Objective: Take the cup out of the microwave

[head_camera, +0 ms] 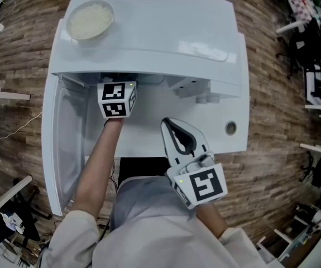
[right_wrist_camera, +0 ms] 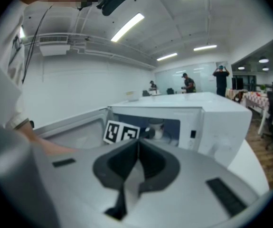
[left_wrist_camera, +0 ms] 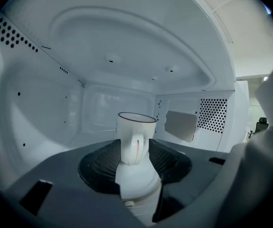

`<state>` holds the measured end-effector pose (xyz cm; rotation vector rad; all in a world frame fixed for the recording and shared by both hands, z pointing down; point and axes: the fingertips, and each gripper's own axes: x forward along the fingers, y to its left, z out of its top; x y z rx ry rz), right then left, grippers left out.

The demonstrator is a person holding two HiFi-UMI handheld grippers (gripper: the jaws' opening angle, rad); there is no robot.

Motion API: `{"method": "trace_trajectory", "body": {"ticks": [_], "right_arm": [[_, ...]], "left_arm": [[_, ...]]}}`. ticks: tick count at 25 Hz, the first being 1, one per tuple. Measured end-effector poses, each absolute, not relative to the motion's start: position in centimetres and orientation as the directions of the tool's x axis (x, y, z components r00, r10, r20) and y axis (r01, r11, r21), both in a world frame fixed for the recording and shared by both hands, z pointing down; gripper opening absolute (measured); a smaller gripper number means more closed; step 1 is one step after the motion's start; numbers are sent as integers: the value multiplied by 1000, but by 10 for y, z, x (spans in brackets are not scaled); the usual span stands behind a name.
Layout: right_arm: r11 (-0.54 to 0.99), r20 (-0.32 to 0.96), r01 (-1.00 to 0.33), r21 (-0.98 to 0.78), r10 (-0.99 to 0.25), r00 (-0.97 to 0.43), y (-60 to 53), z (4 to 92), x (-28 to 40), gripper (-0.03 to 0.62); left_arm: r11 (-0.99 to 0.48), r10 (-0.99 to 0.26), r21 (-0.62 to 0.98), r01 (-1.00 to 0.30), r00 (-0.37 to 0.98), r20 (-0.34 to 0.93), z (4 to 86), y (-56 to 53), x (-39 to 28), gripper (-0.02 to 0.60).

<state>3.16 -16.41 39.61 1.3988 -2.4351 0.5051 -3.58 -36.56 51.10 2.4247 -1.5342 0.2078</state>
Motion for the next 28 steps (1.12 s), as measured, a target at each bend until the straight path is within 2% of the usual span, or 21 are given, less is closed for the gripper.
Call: {"method": "trace_trajectory", "body": {"ticks": [20,22,25,28], "right_arm": [[463,430,-871,-165,-761,-486,-164,402,30,23],[464,430,-870,-166,-760,-487,-164,402,29,23],[464,427,-870,-166,-761,-488,-165,402,29,23],[464,431,-870,-165,-760,-487,-165,403,32,23]], "left_arm": [[-392,-866,110,-913,407,292,509,-372,-30,187],[-390,-866,108,-915,404,295,510,-371,-32,167],[-390,-868,105,-915,404,290,511,-370,-32,87],[-395,-866,107,-913,408,289,512,-370,-30,81]]}}
